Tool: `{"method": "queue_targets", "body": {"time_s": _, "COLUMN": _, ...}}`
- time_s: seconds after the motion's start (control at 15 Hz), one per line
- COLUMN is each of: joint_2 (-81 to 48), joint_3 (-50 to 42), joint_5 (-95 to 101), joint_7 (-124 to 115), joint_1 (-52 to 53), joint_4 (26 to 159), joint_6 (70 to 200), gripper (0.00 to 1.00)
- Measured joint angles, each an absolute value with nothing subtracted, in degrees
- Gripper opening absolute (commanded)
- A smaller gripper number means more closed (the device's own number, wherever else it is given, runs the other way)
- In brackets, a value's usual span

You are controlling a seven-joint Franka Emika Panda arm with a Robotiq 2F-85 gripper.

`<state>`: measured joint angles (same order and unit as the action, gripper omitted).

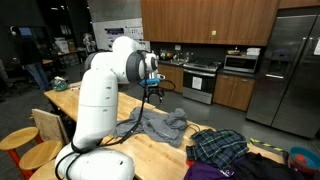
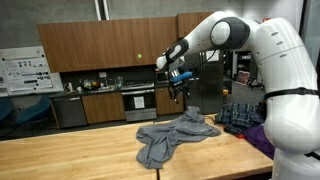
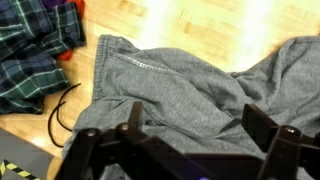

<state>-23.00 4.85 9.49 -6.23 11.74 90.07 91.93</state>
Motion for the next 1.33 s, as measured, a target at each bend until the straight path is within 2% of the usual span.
{"method": "queue_targets", "body": {"time_s": 0.67, "joint_2": -24.94, "joint_3": 6.38, "joint_5": 3.59, "joint_7": -5.32, "joint_1": 10.69, "joint_4": 99.55, "joint_6": 91.03, "gripper": 1.0}}
{"method": "queue_targets", "body": {"time_s": 1.33, "joint_2": -25.4, "joint_3": 3.92, "joint_5": -1.5, "joint_7": -3.77, "joint_1": 4.52, "joint_4": 101.88, "joint_6": 82.33, "gripper": 1.0}}
